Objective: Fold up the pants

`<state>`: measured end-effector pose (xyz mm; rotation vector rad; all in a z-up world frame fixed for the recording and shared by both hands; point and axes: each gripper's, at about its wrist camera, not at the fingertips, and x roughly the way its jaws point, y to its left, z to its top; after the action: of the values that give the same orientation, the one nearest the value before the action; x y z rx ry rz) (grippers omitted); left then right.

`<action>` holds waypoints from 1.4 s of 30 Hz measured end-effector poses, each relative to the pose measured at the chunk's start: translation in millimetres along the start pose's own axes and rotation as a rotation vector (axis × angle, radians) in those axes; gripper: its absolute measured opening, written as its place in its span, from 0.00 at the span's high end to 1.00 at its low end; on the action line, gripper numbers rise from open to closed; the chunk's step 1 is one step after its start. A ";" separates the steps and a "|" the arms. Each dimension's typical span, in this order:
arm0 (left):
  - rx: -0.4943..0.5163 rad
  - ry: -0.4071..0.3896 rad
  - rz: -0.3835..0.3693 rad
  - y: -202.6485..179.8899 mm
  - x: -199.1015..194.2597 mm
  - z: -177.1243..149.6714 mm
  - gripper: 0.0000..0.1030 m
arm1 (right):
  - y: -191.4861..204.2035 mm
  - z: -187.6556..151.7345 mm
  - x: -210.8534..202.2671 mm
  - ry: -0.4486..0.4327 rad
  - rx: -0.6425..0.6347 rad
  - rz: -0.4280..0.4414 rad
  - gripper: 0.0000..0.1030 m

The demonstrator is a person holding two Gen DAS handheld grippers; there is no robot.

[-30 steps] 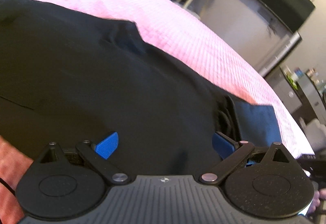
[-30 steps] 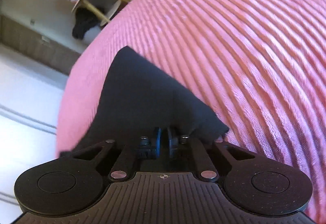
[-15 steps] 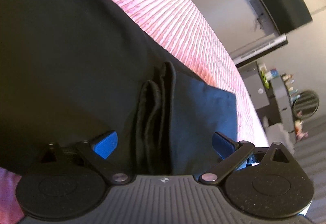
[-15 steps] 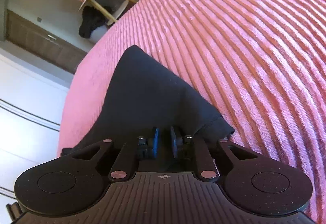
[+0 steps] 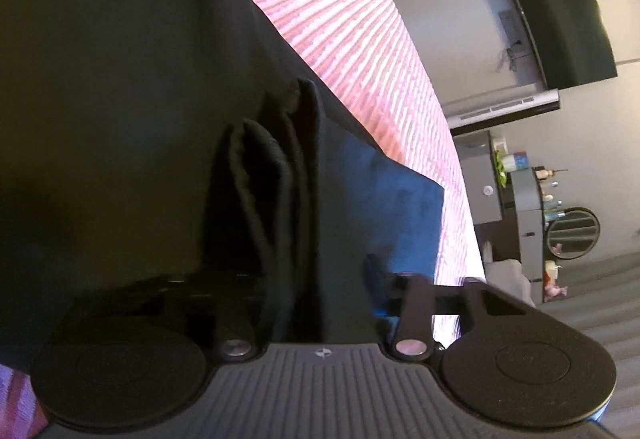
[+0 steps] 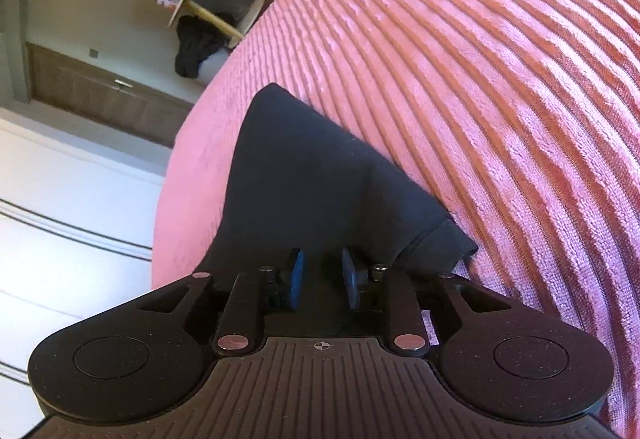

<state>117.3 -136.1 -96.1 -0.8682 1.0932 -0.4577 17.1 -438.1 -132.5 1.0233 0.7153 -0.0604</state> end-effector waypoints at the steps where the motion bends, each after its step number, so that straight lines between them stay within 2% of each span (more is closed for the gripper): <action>1: -0.010 -0.003 0.001 2.3 -2.4 1.8 0.88 | 4.1 -1.4 -2.3 0.003 -0.020 -0.007 0.70; 3: -0.030 -0.020 -0.024 8.5 -14.2 6.5 0.88 | 19.8 -5.9 -8.2 -0.001 -0.091 -0.029 0.54; 6: -0.065 -0.046 -0.084 13.7 -33.8 15.9 0.88 | 41.9 -15.3 -20.6 -0.044 -0.194 -0.085 0.41; 9: -0.035 -0.095 -0.122 12.9 -56.6 27.2 0.88 | 59.9 -23.9 -27.2 -0.050 -0.263 -0.113 0.32; 10: -0.036 -0.106 -0.130 15.2 -63.8 30.3 0.88 | 64.8 -26.1 -28.7 -0.054 -0.283 -0.118 0.31; 13: -0.026 -0.112 -0.102 24.6 -78.1 33.2 0.86 | 69.6 -29.6 -33.3 -0.089 -0.303 -0.122 0.28; 14: -0.024 -0.097 -0.084 28.2 -78.8 31.9 0.84 | 67.9 -29.6 -33.9 -0.100 -0.296 -0.131 0.25; 16: -0.010 -0.060 -0.047 35.2 -73.8 26.7 0.66 | 59.3 -29.2 -31.7 -0.103 -0.273 -0.161 0.25; 17: 0.006 -0.048 -0.040 35.2 -68.0 23.3 0.62 | 55.5 -29.8 -29.8 -0.093 -0.254 -0.175 0.25; 19: 0.010 -0.025 -0.027 36.7 -57.8 16.8 0.39 | 47.0 -30.2 -27.4 -0.069 -0.223 -0.165 0.25; 22: -0.015 -0.001 -0.077 41.3 -47.1 11.9 0.37 | 45.0 -30.9 -26.1 -0.064 -0.217 -0.157 0.25; 24: 0.002 0.000 -0.061 37.9 -39.5 11.2 0.37 | 42.8 -30.6 -20.4 -0.039 -0.209 -0.151 0.25; 26: 0.006 0.007 -0.069 30.7 -29.6 12.1 0.38 | 40.6 -29.7 -14.9 -0.019 -0.195 -0.145 0.25; 27: 0.003 0.009 -0.071 26.5 -24.3 13.4 0.43 | 40.1 -29.4 -13.6 -0.014 -0.193 -0.145 0.25; 28: 0.002 0.012 -0.068 24.2 -19.5 13.3 0.57 | 40.1 -29.8 -12.5 -0.012 -0.194 -0.144 0.25; 29: 0.001 0.017 -0.059 24.2 -15.7 12.2 0.67 | 40.6 -30.1 -11.6 -0.010 -0.197 -0.145 0.25; 30: 0.004 0.025 -0.039 24.0 -12.4 11.3 0.87 | 41.4 -30.5 -11.1 -0.010 -0.201 -0.146 0.25; 32: 0.019 0.012 -0.015 23.6 -10.0 7.7 0.88 | 42.5 -30.9 -10.2 -0.007 -0.209 -0.147 0.26; 36: -0.013 -0.016 -0.060 28.7 -17.6 7.3 0.90 | 42.2 -30.2 -8.8 -0.004 -0.209 -0.143 0.27; 39: -0.006 -0.042 -0.079 29.0 -31.6 9.0 0.91 | 45.9 -30.3 -9.6 0.004 -0.227 -0.150 0.31; 42: 0.021 -0.062 -0.086 25.5 -45.1 12.4 0.91 | 54.5 -32.6 -17.1 -0.026 -0.275 -0.177 0.29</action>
<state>107.6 -84.4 -88.1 -0.9076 0.9951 -0.5098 7.0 -387.4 -91.8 0.6942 0.7662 -0.1248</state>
